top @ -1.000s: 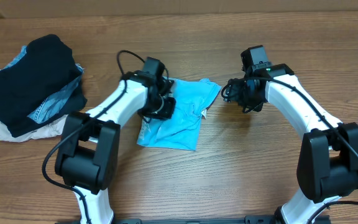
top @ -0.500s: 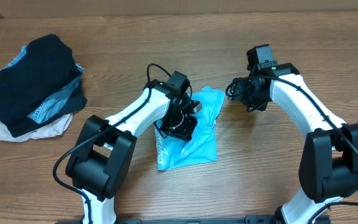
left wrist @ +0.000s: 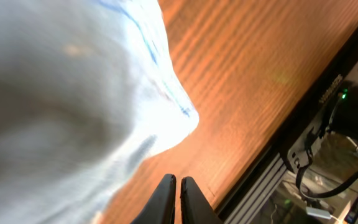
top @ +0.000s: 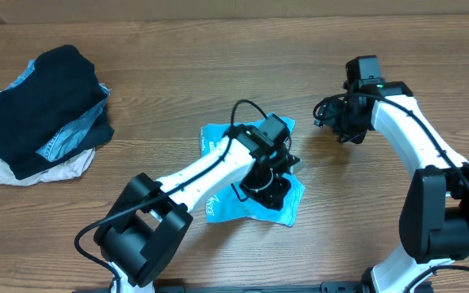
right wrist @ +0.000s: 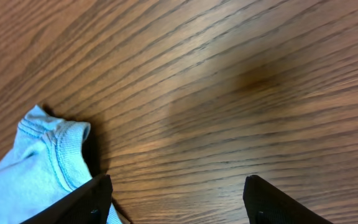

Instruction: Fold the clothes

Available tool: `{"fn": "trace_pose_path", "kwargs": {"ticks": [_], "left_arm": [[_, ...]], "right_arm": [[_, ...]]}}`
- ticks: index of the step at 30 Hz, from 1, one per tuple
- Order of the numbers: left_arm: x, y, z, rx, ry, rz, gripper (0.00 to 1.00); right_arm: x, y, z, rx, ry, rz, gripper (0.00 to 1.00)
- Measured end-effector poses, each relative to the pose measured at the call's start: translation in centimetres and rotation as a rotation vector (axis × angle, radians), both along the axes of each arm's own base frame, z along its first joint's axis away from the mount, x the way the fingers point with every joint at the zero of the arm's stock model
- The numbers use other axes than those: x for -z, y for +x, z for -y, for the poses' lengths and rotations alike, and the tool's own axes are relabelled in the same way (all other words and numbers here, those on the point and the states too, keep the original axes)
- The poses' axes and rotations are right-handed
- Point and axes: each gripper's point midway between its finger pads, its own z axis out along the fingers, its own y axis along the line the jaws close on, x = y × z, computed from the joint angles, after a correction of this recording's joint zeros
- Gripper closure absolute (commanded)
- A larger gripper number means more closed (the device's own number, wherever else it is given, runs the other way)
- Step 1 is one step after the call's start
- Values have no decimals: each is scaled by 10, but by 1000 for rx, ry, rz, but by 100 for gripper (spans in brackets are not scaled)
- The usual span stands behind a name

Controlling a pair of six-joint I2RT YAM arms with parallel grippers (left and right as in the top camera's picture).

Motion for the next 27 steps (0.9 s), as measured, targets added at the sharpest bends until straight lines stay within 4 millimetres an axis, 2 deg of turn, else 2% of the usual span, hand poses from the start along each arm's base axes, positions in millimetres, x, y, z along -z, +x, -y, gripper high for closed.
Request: {"fn": "trace_pose_path", "kwargs": {"ticks": [2, 4, 5, 6, 7, 8, 9, 10, 12, 14, 16, 19, 20, 24, 25, 27], "left_arm": [[2, -3, -10, -32, 70, -18, 96], [4, 4, -26, -92, 153, -24, 92], [3, 13, -40, -142, 209, -17, 83], [1, 23, -51, -191, 241, -1, 62], [-3, 36, -65, -257, 270, 15, 35], [-11, 57, -88, -338, 294, 56, 22], [-16, 68, -100, -389, 295, 67, 12], [-20, 78, -112, -436, 298, 77, 7], [-23, 108, -147, -565, 295, 100, 3], [-17, 126, -173, -666, 282, 94, 2], [-1, 123, -181, -701, 257, 38, 3], [37, 99, -170, -689, 218, -118, 4], [41, 91, -164, -687, 197, -173, 4], [40, 88, -150, -722, 118, -222, 2], [40, 88, -147, -738, 105, -225, 3], [39, 89, -134, -766, 52, -229, 5]], "right_arm": [[-1, 0, 4, 13, 13, -2, 28], [-1, -2, 6, 15, 20, -9, 27], [-1, -3, 6, 12, 23, -12, 26], [-1, -3, 6, 10, 26, -15, 24], [-1, -5, 5, 4, 31, -22, 21], [-1, -6, 5, -1, 35, -25, 20], [-1, -7, 4, -6, 39, -29, 20], [-1, -8, 2, -12, 46, -32, 20], [-2, -9, -2, -33, 66, -30, 20], [-2, -10, -5, -44, 83, -32, 20], [-3, -10, -7, -52, 93, -34, 20], [-3, -11, -8, -57, 102, -34, 20], [-3, -11, -9, -59, 104, -35, 20], [-3, -13, -9, -60, 106, -42, 22], [-3, -13, -9, -61, 106, -41, 25], [-3, -14, -10, -66, 109, -43, 37]]}}
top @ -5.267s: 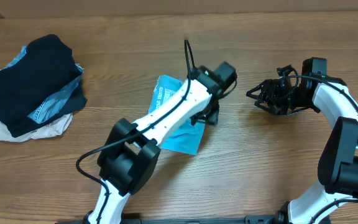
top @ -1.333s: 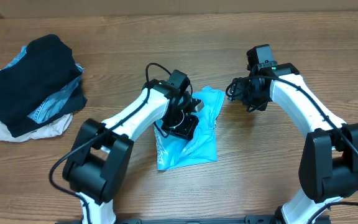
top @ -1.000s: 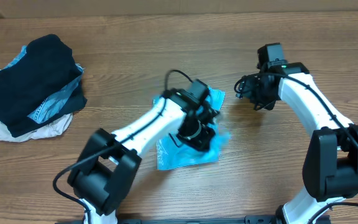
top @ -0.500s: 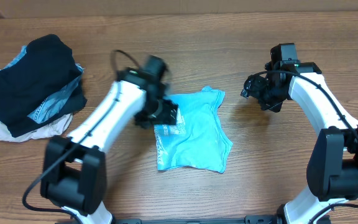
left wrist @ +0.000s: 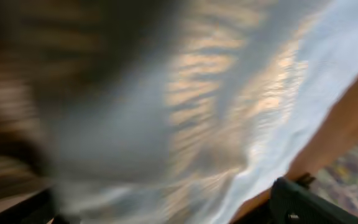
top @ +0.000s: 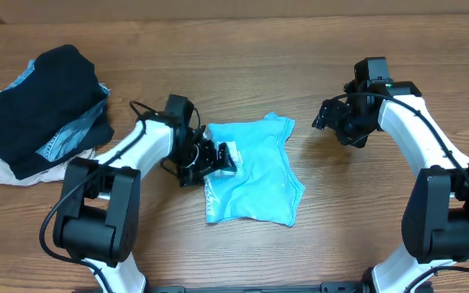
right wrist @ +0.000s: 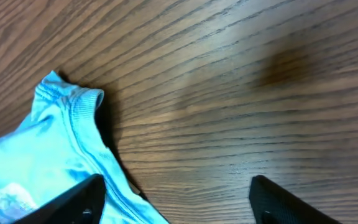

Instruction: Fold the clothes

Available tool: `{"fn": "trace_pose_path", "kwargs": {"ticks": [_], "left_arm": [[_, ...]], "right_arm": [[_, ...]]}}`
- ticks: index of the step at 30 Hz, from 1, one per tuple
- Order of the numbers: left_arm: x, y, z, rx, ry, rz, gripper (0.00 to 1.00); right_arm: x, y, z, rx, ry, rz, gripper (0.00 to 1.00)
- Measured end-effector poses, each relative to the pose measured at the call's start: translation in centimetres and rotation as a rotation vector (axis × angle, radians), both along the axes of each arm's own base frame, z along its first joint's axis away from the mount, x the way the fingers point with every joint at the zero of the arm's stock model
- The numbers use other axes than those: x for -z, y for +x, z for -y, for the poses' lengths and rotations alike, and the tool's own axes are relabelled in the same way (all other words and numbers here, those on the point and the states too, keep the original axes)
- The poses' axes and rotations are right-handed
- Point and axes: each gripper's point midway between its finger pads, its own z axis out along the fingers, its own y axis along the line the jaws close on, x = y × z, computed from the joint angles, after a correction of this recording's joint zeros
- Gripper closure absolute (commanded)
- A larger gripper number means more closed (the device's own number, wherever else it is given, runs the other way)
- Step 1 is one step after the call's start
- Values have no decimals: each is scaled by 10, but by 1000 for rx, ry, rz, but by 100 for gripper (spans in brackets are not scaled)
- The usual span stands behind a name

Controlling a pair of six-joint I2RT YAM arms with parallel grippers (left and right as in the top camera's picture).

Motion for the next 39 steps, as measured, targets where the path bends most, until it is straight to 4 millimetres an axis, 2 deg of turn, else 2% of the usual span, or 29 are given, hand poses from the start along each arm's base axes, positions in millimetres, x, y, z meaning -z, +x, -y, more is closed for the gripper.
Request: {"fn": "trace_pose_path", "kwargs": {"ticks": [3, 4, 6, 9, 11, 13, 15, 17, 22, 27, 30, 32, 35, 36, 37, 38, 39], "left_arm": [[0, -2, 20, -28, -68, 16, 16], [0, -4, 27, -33, -90, 17, 24], [2, -9, 37, -45, -124, 1, 38], [7, -17, 39, -71, -136, -51, 39], [7, -17, 40, -83, -139, -62, 39], [7, -17, 41, -86, -149, -60, 44], [7, -16, 43, -91, -165, -58, 39], [7, -14, 46, -94, -181, -56, 25], [0, -10, 52, -130, -218, -81, 16], [-2, -9, 53, -144, -224, -93, 9], [-3, -9, 54, -147, -227, -99, 7], [-3, -9, 54, -147, -226, -103, 0], [-5, -9, 54, -151, -230, -110, 1], [-5, -9, 54, -154, -229, -113, 7], [-5, -9, 54, -156, -229, -114, 19], [-5, -8, 55, -160, -228, -115, 26], [-3, -10, 55, -162, -217, -118, 30]], "right_arm": [[-1, -2, -5, -17, 26, -6, 43], [-2, -2, -8, -28, 43, -3, 45], [-3, -5, -12, -39, 68, -8, 57], [-6, -11, -21, -76, 120, -25, 62], [-10, -19, -33, -127, 178, -39, 71], [-15, -27, -47, -189, 232, -43, 74], [-18, -33, -64, -254, 266, -38, 76], [-20, -38, -79, -304, 286, -39, 83], [-18, -55, -105, -378, 308, -61, 85], [15, -64, -121, -384, 318, -29, 90], [29, -68, -121, -337, 323, -38, 90], [37, -69, -120, -303, 328, -42, 90], [46, -74, -119, -258, 334, -61, 90], [50, -77, -118, -235, 338, -72, 90], [52, -78, -118, -221, 340, -81, 90], [53, -79, -118, -215, 340, -86, 90], [53, -80, -118, -210, 341, -88, 90]]}}
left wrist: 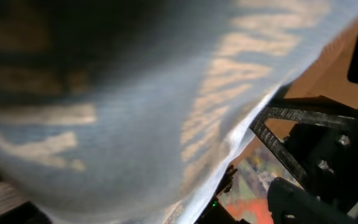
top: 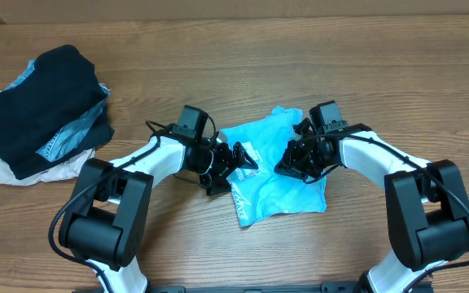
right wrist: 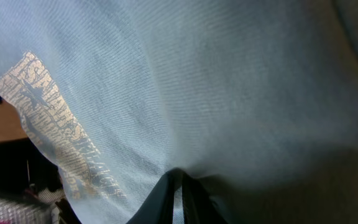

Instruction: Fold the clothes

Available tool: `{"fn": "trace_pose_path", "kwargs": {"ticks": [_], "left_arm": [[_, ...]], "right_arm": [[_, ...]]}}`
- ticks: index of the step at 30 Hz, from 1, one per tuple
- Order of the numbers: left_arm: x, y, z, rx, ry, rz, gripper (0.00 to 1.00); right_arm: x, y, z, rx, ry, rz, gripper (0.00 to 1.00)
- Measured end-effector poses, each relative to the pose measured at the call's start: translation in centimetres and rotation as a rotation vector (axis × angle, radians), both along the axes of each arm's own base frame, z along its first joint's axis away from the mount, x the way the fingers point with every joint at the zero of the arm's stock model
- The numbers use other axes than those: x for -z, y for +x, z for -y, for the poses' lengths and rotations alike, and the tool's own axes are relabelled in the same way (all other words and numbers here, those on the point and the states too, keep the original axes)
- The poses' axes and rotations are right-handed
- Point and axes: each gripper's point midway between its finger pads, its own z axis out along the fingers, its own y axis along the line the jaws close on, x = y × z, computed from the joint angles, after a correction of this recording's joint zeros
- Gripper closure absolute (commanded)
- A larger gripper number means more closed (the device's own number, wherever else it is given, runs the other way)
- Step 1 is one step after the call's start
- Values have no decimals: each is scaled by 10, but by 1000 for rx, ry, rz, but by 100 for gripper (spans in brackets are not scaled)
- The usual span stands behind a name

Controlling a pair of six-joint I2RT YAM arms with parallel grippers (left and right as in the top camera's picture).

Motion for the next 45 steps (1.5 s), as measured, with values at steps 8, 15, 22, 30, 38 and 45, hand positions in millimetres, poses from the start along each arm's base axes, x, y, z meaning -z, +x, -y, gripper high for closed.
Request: {"fn": "trace_pose_path", "kwargs": {"ticks": [8, 15, 22, 30, 38, 45], "left_arm": [[13, -12, 13, 12, 82, -3, 65], [20, -4, 18, 12, 105, 72, 96], [10, 13, -14, 68, 196, 236, 96], [-168, 141, -133, -118, 333, 838, 96], [-249, 159, -345, -422, 592, 1004, 96], [-226, 107, -433, -530, 640, 883, 96]], "right_arm": [[0, -1, 0, 15, -1, -13, 90], [2, -6, 1, 18, -7, -38, 96], [-21, -16, 20, 5, 12, -80, 95], [-186, 46, 31, 4, 85, 454, 91], [-196, 32, 34, 3, 78, 430, 91], [-197, 34, 33, 4, 79, 441, 91]]}}
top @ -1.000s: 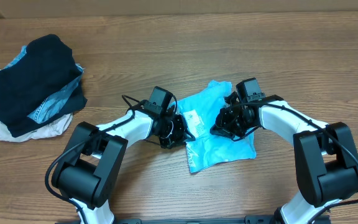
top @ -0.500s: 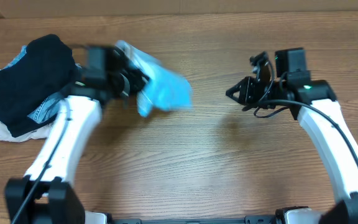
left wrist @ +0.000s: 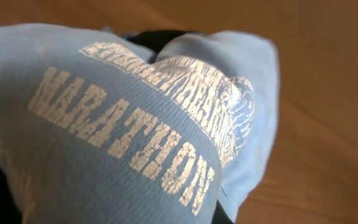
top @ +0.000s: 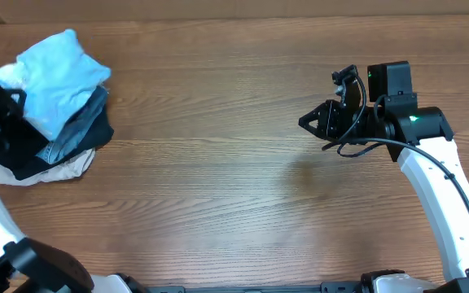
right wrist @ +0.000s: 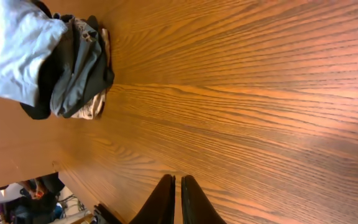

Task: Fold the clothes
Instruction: 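Carry the folded shirt with the left gripper onto the clothes stack, then release the shirt on the stack and lift both grippers away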

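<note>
The light blue shirt (top: 59,69) lies bunched on top of the clothes pile (top: 31,142) at the table's far left. Its "MARATHON" print (left wrist: 129,134) fills the left wrist view and covers my left fingers there. My left arm sits at the pile's left side, against the shirt; its jaws are hidden. My right gripper (top: 312,122) hangs above the bare wood at right, shut with nothing between its fingers (right wrist: 166,196). The right wrist view shows the pile (right wrist: 79,74) far off, with the blue shirt (right wrist: 17,50) on it.
Under the shirt the pile holds a dark garment (top: 19,146), denim (top: 76,130) and a white cloth (top: 51,169). The wooden table (top: 218,187) stretches between the pile and the right arm. A cable loops under the right wrist (top: 352,146).
The blue shirt was at the table's middle with both grippers on it; it now lies on the pile at far left with my left arm. My right gripper is back at the right, empty.
First my shut left gripper was at the blue shirt's right part at mid-table, the right gripper open and apart. Then the left gripper stood open at the shirt's left edge. Then both grippers were on the shirt. Now it tops the pile.
</note>
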Available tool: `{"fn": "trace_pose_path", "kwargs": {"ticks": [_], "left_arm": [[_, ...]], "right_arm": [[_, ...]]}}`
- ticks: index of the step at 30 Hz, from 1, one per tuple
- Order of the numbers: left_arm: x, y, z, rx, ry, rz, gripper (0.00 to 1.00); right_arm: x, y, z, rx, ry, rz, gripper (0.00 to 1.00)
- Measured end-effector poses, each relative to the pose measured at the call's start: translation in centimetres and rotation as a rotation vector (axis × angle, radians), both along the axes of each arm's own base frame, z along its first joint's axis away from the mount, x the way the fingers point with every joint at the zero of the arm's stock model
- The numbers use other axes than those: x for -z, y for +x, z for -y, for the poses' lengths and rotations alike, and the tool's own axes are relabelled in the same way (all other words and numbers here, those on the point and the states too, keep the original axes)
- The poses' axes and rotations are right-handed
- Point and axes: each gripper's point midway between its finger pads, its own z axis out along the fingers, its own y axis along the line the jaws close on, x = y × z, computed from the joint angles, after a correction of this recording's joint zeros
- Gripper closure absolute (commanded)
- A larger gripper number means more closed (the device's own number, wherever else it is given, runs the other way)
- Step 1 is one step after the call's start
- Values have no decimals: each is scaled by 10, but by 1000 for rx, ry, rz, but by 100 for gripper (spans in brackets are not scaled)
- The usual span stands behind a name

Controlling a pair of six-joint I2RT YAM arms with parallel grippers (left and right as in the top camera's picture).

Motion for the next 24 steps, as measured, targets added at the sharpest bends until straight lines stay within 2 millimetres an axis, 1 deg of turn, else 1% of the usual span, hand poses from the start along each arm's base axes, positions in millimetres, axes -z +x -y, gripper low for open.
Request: {"fn": "trace_pose_path", "kwargs": {"ticks": [2, 4, 6, 8, 9, 10, 11, 12, 13, 14, 15, 16, 17, 18, 20, 22, 24], "left_arm": [[13, -1, -3, 21, 3, -29, 96], [19, 2, -6, 32, 16, -36, 96], [17, 4, -11, 29, 38, -23, 96], [9, 4, -19, 10, 61, -13, 96], [3, 4, -27, -12, 83, -8, 96], [-3, 3, -35, -41, 106, -4, 92], [-11, -1, -49, -89, 137, -4, 87], [-11, -3, -54, -110, 147, -13, 83], [-12, -10, -64, -145, 150, -27, 76], [-7, -16, -69, -175, 152, -61, 57], [2, -22, -73, -205, 140, -105, 49], [12, -26, -75, -220, 132, -146, 19], [20, -28, -77, -231, 119, -172, 0], [34, -29, -77, -237, 92, -208, 0], [49, -27, -74, -223, 46, -236, 0], [54, -29, -66, -206, 3, -253, 0], [53, -33, -60, -199, -18, -265, 0]], "right_arm": [[0, 0, 0, 0, 0, -2, 91], [2, -4, 0, -1, -3, -20, 91], [4, -7, 1, -1, -5, -39, 91], [5, -9, 1, -1, -6, -48, 91], [5, -9, 1, -1, -6, -49, 91], [5, -9, 1, -1, -6, -49, 91], [5, -9, 1, -1, -6, -49, 91], [5, -9, 1, -1, -6, -49, 91], [5, -9, 1, -1, -6, -49, 91], [5, -9, 1, -1, -7, -49, 91], [5, -9, 1, 0, -6, -49, 91], [5, -9, 1, 0, -7, -50, 91], [5, -9, 1, -1, -7, -50, 91], [6, -10, 1, -1, -7, -53, 91], [6, -10, 1, 0, -7, -56, 90], [6, -10, 1, -1, -8, -55, 89], [7, -10, 2, 2, -16, -53, 89]]}}
